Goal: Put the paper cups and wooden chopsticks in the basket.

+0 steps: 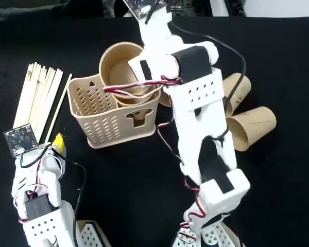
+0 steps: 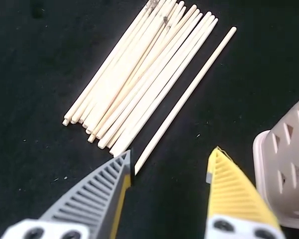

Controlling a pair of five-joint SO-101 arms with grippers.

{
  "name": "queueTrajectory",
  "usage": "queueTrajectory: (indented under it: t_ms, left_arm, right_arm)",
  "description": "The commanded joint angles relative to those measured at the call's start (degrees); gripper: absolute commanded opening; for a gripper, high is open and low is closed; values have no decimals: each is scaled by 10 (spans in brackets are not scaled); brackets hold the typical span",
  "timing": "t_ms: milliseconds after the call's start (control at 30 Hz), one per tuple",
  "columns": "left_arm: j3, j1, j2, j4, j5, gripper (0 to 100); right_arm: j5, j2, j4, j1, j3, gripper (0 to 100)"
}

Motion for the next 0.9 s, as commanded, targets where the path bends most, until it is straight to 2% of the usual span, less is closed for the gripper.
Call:
queueTrajectory:
  t_ms: [0,233,600,700,800,867]
  left_arm:
    - [9,5,-7,2,1,248]
    - [9,6,-7,2,1,248]
    - [8,1,-7,2,2,250]
    - [7,1,-8,2,5,250]
    - [5,1,-8,1,1,252]
    - [-17,-17,-6,2,-13,273]
  right_arm:
    - [-3,-50,18,11,18,11]
    - [-2,-89,18,33,29,11]
    - [-14,-93,18,33,158,26]
    - [-42,-89,7,33,158,184]
    - [11,-92,-11,4,158,381]
    - [32,-96,-10,-21,153,443]
